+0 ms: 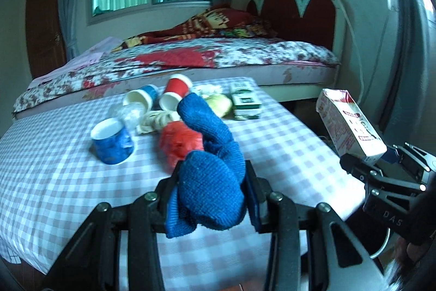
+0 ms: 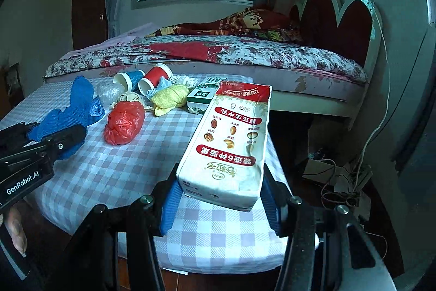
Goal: Collect trash
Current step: 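Carry sock and carton over the black bin and open both tools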
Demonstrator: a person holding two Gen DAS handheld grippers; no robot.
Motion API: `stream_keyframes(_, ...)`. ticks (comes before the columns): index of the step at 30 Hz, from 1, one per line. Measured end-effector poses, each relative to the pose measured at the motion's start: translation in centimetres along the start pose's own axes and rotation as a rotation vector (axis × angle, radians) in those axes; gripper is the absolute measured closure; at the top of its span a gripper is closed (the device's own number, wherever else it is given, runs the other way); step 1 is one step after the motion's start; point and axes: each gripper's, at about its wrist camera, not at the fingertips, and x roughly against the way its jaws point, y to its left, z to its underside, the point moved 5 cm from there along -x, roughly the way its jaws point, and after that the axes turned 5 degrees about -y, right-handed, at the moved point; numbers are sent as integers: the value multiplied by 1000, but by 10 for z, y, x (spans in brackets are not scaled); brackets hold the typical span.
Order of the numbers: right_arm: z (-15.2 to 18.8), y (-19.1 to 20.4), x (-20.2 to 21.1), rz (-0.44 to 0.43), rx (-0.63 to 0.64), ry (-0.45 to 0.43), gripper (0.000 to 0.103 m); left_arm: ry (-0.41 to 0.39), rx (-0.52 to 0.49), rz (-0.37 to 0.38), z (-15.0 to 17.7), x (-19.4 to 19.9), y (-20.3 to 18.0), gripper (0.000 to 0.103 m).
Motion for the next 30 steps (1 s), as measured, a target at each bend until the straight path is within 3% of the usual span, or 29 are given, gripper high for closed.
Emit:
stream_keyframes(10, 30, -67, 60, 88, -6, -16, 48, -14, -78, 170, 6, 19, -85, 62)
stream_keyframes(22, 99, -159, 95, 193, -57, 89, 48, 47, -217, 403, 38, 31, -210, 62)
stream_keyframes(30, 148, -203, 95, 183, -68, 181, 47, 121, -270, 569, 74, 24, -283, 62)
